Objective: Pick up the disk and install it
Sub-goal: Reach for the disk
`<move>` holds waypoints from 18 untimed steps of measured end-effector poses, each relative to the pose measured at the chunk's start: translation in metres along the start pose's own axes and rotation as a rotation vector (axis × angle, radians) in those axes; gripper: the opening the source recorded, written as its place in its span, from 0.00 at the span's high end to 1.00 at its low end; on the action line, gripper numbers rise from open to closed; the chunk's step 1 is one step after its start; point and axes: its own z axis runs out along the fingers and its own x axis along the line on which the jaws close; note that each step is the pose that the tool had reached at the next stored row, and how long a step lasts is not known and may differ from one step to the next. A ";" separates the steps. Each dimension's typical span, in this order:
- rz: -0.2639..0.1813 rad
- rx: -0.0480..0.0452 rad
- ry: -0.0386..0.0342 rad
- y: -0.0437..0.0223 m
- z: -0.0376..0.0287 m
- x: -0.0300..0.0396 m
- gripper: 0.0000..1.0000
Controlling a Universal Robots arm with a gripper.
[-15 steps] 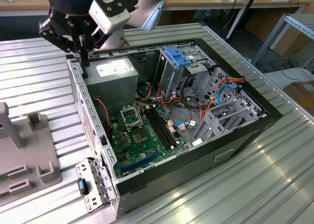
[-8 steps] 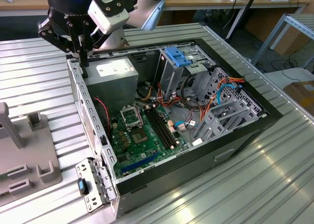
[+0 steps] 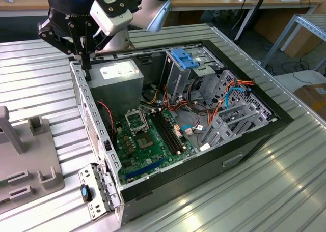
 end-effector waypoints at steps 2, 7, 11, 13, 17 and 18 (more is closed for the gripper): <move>0.000 0.0000 0.0000 -0.0001 0.0000 0.0008 0.89; 0.000 0.0000 0.0000 -0.0004 -0.0001 0.0050 0.89; 0.000 -0.0001 -0.0001 -0.0008 -0.0002 0.0101 0.89; 0.000 0.0000 0.0000 -0.0011 -0.0004 0.0139 0.89; 0.000 0.0000 0.0000 -0.0017 -0.0006 0.0221 0.89; 0.000 0.0000 -0.0001 -0.0018 -0.0006 0.0234 0.89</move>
